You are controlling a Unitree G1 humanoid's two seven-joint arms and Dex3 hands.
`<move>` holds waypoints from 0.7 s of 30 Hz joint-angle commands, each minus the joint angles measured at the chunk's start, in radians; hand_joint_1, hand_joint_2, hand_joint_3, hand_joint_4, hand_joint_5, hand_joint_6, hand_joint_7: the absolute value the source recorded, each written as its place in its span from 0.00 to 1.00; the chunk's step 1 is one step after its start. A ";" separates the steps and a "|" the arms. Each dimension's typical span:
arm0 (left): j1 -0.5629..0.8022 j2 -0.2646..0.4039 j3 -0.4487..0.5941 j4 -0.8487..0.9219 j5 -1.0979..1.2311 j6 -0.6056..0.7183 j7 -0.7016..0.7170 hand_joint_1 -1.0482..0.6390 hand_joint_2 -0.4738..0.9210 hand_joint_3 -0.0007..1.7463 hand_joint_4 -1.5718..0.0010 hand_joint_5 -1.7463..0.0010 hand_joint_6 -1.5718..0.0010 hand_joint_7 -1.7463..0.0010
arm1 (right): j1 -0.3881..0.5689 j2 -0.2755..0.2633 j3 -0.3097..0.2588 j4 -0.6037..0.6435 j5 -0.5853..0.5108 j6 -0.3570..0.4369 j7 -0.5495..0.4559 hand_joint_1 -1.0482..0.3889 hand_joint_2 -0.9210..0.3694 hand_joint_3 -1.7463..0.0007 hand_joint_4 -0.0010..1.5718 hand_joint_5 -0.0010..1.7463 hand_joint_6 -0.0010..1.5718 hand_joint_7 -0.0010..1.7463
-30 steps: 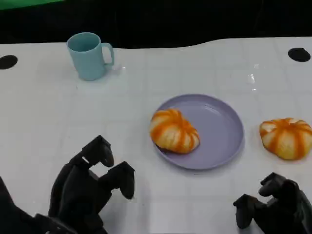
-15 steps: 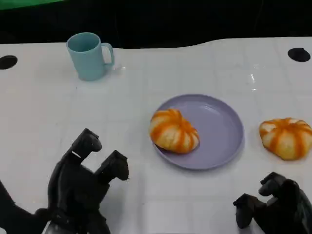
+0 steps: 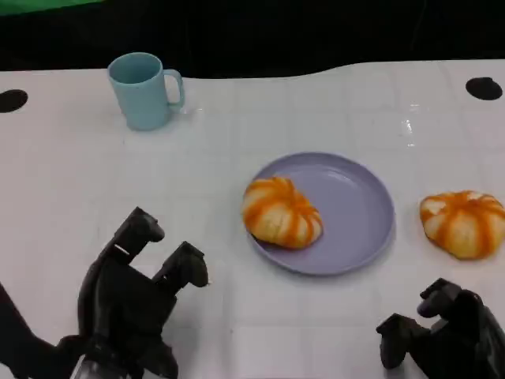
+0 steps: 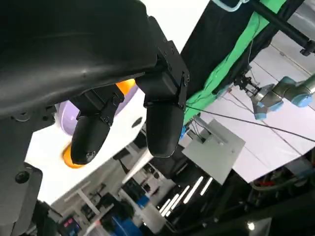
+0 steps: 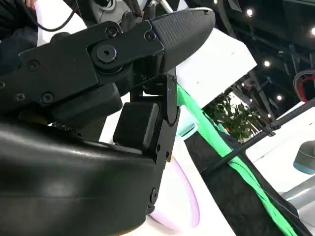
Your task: Grasp the bread from the table and place it into the plate.
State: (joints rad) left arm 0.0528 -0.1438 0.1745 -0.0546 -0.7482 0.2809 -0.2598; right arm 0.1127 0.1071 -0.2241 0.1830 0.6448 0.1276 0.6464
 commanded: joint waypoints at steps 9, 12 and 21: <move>-0.020 0.090 -0.021 0.077 0.132 -0.131 -0.173 0.27 0.95 0.00 0.73 0.59 0.69 0.93 | 0.005 -0.004 0.005 -0.025 0.011 0.007 -0.019 0.15 0.01 1.00 0.89 0.58 0.89 0.36; -0.013 0.082 -0.039 0.091 0.247 -0.255 -0.145 0.27 0.97 0.00 0.73 0.68 0.71 0.99 | 0.008 -0.003 0.006 -0.031 0.013 0.011 -0.021 0.15 0.02 1.00 0.89 0.58 0.89 0.36; -0.005 -0.006 -0.065 0.188 0.573 -0.635 0.087 0.46 1.00 0.09 0.53 0.77 0.55 0.95 | 0.022 0.001 0.011 -0.049 0.009 0.011 -0.039 0.15 0.01 1.00 0.87 0.60 0.89 0.38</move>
State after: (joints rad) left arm 0.0460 -0.1465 0.1111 0.0983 -0.2294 -0.2780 -0.2213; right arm 0.1231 0.1081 -0.2065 0.1505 0.6454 0.1369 0.6205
